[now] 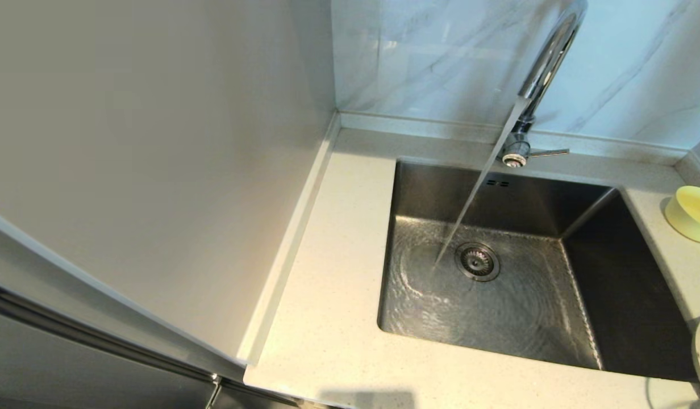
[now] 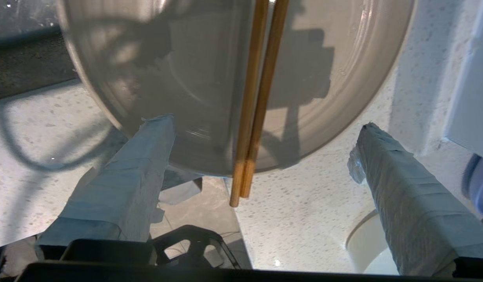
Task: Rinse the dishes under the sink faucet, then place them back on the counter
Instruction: Pick up the chopsticks
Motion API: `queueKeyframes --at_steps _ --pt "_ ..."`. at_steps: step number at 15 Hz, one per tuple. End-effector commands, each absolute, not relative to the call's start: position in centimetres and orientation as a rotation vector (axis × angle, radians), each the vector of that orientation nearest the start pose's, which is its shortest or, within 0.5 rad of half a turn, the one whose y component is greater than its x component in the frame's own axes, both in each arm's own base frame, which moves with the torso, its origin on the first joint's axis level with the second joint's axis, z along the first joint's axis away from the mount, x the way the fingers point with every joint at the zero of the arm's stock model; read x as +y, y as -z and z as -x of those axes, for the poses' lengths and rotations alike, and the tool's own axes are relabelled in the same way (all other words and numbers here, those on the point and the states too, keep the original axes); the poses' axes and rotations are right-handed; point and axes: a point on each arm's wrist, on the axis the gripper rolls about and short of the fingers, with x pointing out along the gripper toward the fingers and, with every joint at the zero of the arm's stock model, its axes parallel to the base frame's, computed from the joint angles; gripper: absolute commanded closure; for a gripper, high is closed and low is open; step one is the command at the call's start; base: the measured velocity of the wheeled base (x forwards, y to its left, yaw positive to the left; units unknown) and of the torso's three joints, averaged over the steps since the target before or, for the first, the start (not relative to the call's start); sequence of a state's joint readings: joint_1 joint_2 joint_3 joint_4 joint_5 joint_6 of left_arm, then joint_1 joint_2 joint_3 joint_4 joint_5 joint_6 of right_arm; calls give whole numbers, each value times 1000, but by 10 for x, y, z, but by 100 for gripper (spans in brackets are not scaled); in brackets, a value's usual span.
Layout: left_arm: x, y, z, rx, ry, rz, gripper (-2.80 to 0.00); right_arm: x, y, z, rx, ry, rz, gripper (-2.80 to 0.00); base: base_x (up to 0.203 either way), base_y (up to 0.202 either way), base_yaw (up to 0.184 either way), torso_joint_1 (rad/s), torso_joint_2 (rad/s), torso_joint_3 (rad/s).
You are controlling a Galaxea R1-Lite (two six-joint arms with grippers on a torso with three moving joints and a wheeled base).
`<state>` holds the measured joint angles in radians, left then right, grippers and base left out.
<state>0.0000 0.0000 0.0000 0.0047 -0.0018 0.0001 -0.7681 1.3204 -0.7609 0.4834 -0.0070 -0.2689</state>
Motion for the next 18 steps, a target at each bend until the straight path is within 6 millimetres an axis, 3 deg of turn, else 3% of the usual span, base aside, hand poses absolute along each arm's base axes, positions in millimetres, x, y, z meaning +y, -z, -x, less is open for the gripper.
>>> queueKeyframes --at_steps 1,6,18 --pt "0 -75 23 5 2 0 0 -114 -170 -122 1085 541 -165 -280 0 0 0 0 0 0" --pt "0 -75 23 5 2 0 0 -126 -159 -137 1082 514 -290 -280 0 0 0 0 0 0" --pt "0 -75 23 5 2 0 0 -150 -152 -153 1066 548 -307 -280 0 0 0 0 0 0"
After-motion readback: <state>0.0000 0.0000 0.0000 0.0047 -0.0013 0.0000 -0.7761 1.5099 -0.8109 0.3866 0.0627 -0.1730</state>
